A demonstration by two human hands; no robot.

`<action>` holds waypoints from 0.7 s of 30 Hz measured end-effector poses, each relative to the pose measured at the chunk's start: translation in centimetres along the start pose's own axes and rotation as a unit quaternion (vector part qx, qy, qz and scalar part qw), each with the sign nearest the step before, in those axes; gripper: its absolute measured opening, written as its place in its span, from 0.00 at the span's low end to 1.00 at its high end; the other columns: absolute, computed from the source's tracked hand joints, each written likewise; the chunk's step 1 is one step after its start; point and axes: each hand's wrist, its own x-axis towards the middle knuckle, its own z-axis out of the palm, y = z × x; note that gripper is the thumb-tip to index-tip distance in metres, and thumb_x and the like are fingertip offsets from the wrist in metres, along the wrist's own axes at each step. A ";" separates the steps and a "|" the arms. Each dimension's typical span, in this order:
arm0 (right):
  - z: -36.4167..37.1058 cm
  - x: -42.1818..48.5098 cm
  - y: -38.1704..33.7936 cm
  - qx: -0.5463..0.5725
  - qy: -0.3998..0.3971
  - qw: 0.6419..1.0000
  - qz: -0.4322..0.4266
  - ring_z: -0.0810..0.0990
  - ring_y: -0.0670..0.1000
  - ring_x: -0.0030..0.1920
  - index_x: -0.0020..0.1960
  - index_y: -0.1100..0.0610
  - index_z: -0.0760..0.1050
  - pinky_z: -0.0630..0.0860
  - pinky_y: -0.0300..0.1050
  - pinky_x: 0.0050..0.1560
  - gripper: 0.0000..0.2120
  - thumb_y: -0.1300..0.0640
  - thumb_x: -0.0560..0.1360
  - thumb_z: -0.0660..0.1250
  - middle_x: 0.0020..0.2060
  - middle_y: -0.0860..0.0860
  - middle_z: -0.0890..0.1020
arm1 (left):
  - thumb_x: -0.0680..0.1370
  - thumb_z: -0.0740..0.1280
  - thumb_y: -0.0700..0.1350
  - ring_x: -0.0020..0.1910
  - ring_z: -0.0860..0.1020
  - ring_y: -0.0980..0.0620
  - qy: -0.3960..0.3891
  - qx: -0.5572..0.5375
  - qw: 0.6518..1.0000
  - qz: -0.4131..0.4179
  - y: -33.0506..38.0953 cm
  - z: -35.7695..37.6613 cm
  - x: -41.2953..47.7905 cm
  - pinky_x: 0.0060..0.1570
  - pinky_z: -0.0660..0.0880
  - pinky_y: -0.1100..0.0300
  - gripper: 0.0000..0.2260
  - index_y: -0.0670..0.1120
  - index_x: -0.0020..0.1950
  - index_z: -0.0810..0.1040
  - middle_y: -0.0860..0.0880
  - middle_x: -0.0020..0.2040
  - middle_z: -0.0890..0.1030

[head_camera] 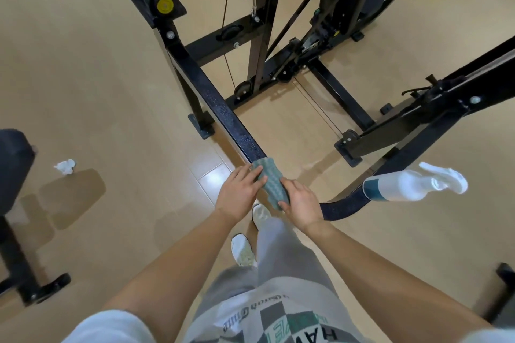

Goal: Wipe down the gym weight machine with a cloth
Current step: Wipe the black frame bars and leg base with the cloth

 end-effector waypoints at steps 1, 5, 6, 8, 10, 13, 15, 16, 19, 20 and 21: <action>-0.2 0.6 -0.4 0.011 -0.004 1.000 0.003 0.75 0.58 0.63 0.75 0.53 0.65 0.71 0.51 0.64 0.30 0.53 0.76 0.71 0.64 0.54 0.76 | 0.71 0.78 0.45 0.66 0.77 0.40 -0.007 0.005 1.000 -0.005 -0.5 -0.4 0.2 0.66 0.72 0.48 0.21 0.51 0.64 0.82 0.47 0.68 0.80; -0.9 3.2 -1.7 0.036 -0.008 0.999 0.008 0.76 0.57 0.63 0.77 0.52 0.63 0.71 0.49 0.62 0.31 0.52 0.77 0.71 0.66 0.52 0.75 | 0.70 0.78 0.46 0.65 0.78 0.38 -0.030 0.020 0.999 -0.012 -3.2 -1.8 1.7 0.66 0.74 0.46 0.22 0.51 0.64 0.82 0.46 0.67 0.80; -0.9 3.9 -2.1 0.041 -0.007 0.999 0.009 0.76 0.56 0.63 0.77 0.52 0.63 0.71 0.49 0.62 0.32 0.51 0.77 0.71 0.67 0.52 0.75 | 0.71 0.77 0.46 0.65 0.78 0.38 -0.036 0.024 0.999 -0.009 -4.0 -2.2 2.1 0.66 0.74 0.46 0.23 0.51 0.65 0.81 0.46 0.68 0.80; -1.0 5.2 -3.1 0.052 -0.002 0.999 0.011 0.77 0.56 0.63 0.78 0.52 0.62 0.71 0.48 0.61 0.32 0.50 0.77 0.71 0.67 0.52 0.75 | 0.71 0.76 0.47 0.66 0.77 0.38 -0.050 0.036 0.998 -0.004 -5.8 -2.8 2.9 0.66 0.73 0.46 0.24 0.51 0.67 0.80 0.47 0.69 0.79; -0.9 6.6 -4.2 0.065 0.016 0.998 0.012 0.78 0.57 0.61 0.78 0.53 0.64 0.72 0.49 0.60 0.33 0.51 0.76 0.71 0.66 0.53 0.76 | 0.71 0.76 0.47 0.66 0.76 0.38 -0.058 0.055 0.997 0.004 -7.7 -3.2 3.8 0.66 0.73 0.46 0.25 0.52 0.69 0.79 0.47 0.71 0.77; -0.5 8.8 -5.7 0.099 0.037 0.994 0.024 0.80 0.59 0.58 0.76 0.55 0.67 0.75 0.52 0.57 0.33 0.51 0.74 0.72 0.63 0.53 0.78 | 0.69 0.77 0.45 0.65 0.77 0.38 -0.060 0.063 0.996 0.020 -10.8 -3.7 5.2 0.65 0.73 0.46 0.27 0.52 0.68 0.78 0.48 0.70 0.77; -0.6 10.3 -6.8 0.127 0.044 0.990 0.035 0.80 0.60 0.57 0.75 0.56 0.68 0.77 0.53 0.55 0.32 0.52 0.73 0.73 0.61 0.54 0.79 | 0.68 0.77 0.45 0.65 0.77 0.39 -0.068 0.069 0.995 0.033 -12.7 -4.2 6.2 0.65 0.72 0.45 0.28 0.53 0.68 0.78 0.48 0.71 0.77; -0.8 11.2 -7.3 0.143 0.045 0.988 0.039 0.80 0.60 0.57 0.74 0.56 0.69 0.77 0.53 0.55 0.32 0.52 0.72 0.73 0.61 0.55 0.79 | 0.68 0.77 0.45 0.65 0.77 0.39 -0.072 0.070 0.994 0.038 -13.6 -4.5 6.7 0.65 0.72 0.45 0.28 0.53 0.68 0.78 0.48 0.71 0.76; -1.4 13.9 -8.6 0.175 0.039 0.983 0.045 0.80 0.59 0.58 0.75 0.56 0.68 0.77 0.53 0.57 0.35 0.51 0.71 0.74 0.61 0.55 0.80 | 0.70 0.76 0.47 0.65 0.77 0.39 -0.061 0.075 0.994 0.044 -16.3 -5.3 8.2 0.64 0.72 0.45 0.27 0.54 0.68 0.78 0.48 0.71 0.76; -1.6 15.0 -8.9 0.183 0.033 0.981 0.045 0.80 0.58 0.58 0.75 0.56 0.68 0.77 0.52 0.58 0.36 0.49 0.71 0.73 0.61 0.55 0.80 | 0.70 0.76 0.47 0.65 0.77 0.39 -0.056 0.074 0.995 0.042 -17.3 -5.6 8.6 0.64 0.72 0.45 0.26 0.54 0.68 0.78 0.48 0.71 0.77; -1.8 16.0 -9.3 0.192 0.025 0.980 0.044 0.80 0.58 0.59 0.76 0.55 0.68 0.76 0.52 0.59 0.37 0.47 0.70 0.73 0.62 0.55 0.80 | 0.70 0.76 0.47 0.64 0.77 0.39 -0.046 0.072 0.996 0.039 -18.2 -5.7 9.0 0.64 0.72 0.44 0.26 0.53 0.68 0.78 0.48 0.71 0.77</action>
